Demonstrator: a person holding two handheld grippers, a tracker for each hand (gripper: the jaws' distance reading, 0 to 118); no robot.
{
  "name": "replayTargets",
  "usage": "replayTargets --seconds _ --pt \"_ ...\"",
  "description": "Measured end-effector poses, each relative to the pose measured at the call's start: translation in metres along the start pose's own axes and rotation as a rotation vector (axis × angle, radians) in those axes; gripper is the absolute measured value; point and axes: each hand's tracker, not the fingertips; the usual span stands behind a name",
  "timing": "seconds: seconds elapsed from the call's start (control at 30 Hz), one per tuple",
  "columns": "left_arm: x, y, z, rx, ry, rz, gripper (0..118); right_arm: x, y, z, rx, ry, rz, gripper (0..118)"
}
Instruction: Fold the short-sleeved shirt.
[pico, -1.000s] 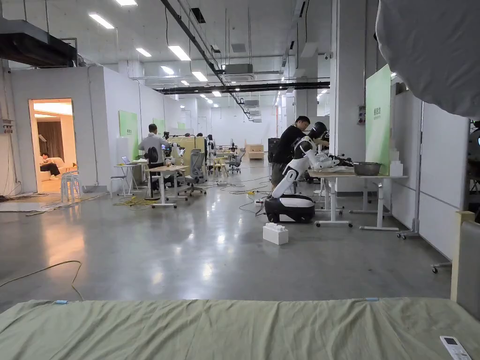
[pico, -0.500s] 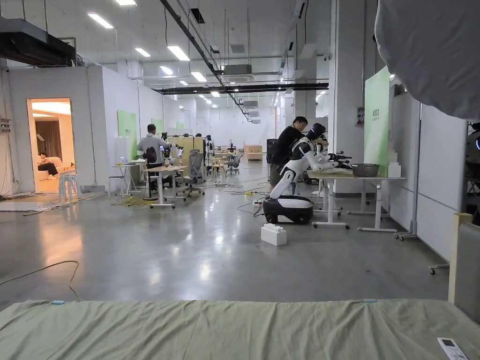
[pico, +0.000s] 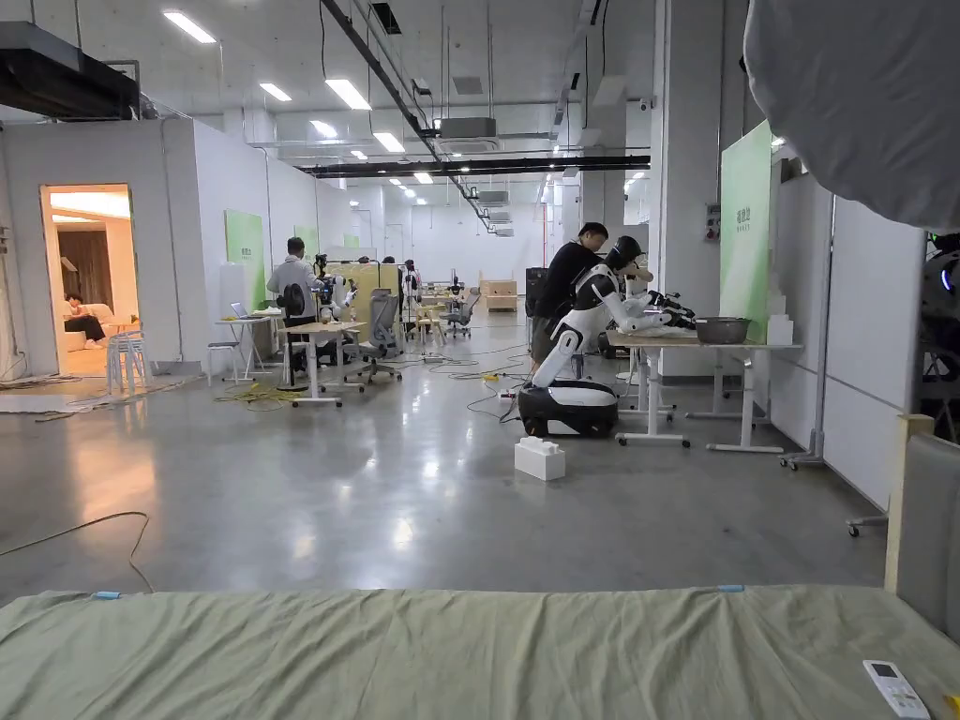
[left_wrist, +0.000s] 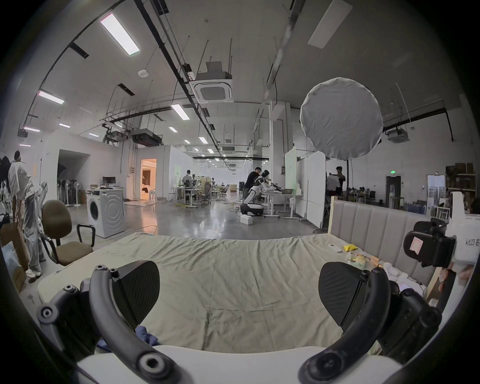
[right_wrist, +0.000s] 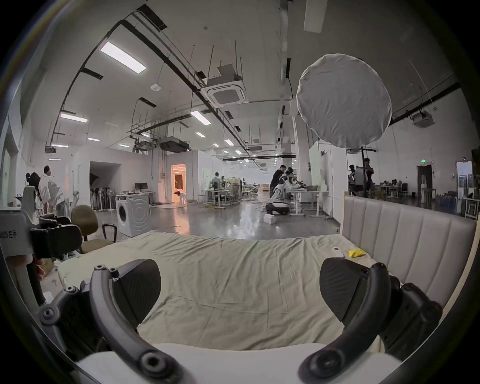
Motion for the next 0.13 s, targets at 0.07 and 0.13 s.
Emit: replayTargets --seconds 0.07,0.13 --pt "-0.0034 0.0049 0.0026 0.017 -0.006 0.022 118 -0.0020 -0.0003 0.0008 0.007 -0.003 0.012 118" --pt "-0.0065 0.0100 0.0055 0.039 -0.017 0.030 118 -0.0029 0.0003 0.0008 0.028 -0.025 0.034 118"
